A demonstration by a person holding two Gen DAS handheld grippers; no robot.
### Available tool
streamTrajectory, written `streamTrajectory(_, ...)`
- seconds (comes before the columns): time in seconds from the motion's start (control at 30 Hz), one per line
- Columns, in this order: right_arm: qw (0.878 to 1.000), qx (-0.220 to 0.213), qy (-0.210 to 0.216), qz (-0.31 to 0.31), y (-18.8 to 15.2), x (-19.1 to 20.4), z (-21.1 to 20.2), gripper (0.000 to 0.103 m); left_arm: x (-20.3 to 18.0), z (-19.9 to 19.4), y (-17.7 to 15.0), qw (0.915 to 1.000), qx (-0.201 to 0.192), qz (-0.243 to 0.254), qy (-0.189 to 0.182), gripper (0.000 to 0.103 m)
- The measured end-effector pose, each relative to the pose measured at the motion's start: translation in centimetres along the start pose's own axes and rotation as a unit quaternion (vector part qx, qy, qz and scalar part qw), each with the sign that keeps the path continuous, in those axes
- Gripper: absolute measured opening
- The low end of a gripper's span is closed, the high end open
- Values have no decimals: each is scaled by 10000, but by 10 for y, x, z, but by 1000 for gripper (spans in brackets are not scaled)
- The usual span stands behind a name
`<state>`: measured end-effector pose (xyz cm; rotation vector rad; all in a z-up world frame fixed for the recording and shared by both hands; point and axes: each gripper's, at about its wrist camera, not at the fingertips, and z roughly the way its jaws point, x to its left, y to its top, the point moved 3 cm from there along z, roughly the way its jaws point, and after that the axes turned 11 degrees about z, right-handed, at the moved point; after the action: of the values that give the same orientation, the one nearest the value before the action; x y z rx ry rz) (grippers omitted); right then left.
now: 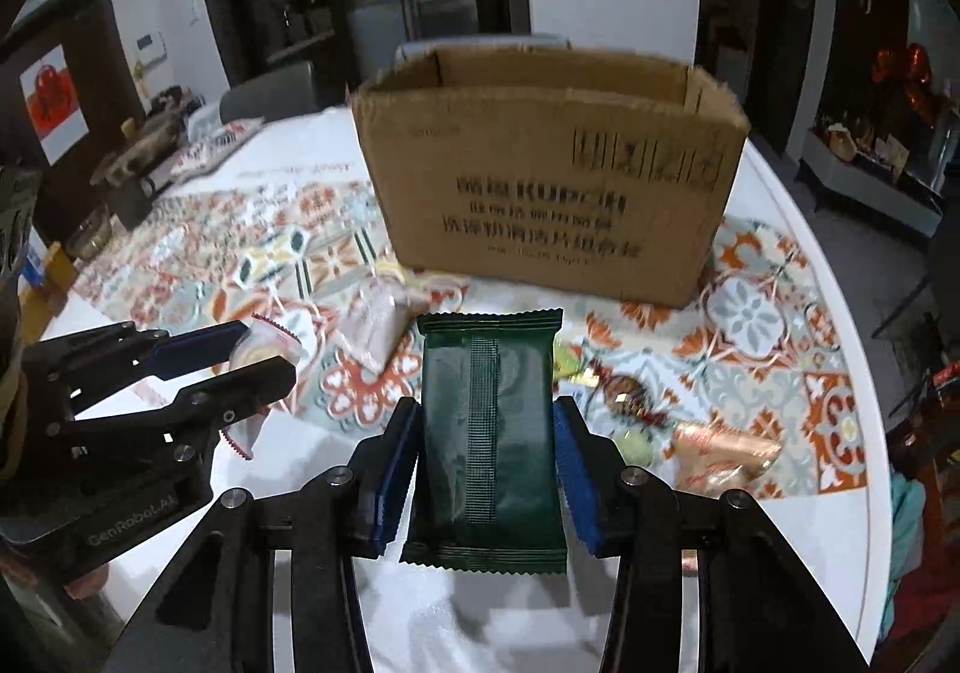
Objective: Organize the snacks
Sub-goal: 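Carry both snacks into the cardboard box and open both tools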
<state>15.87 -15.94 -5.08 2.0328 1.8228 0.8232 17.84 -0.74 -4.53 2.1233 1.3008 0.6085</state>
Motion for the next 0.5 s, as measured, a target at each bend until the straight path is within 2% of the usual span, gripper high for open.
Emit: streamTrajectory(0.5, 9963, -850, 147, -55, 63, 2, -54, 45, 2, -48, 72, 9960, -840, 193, 252, 35)
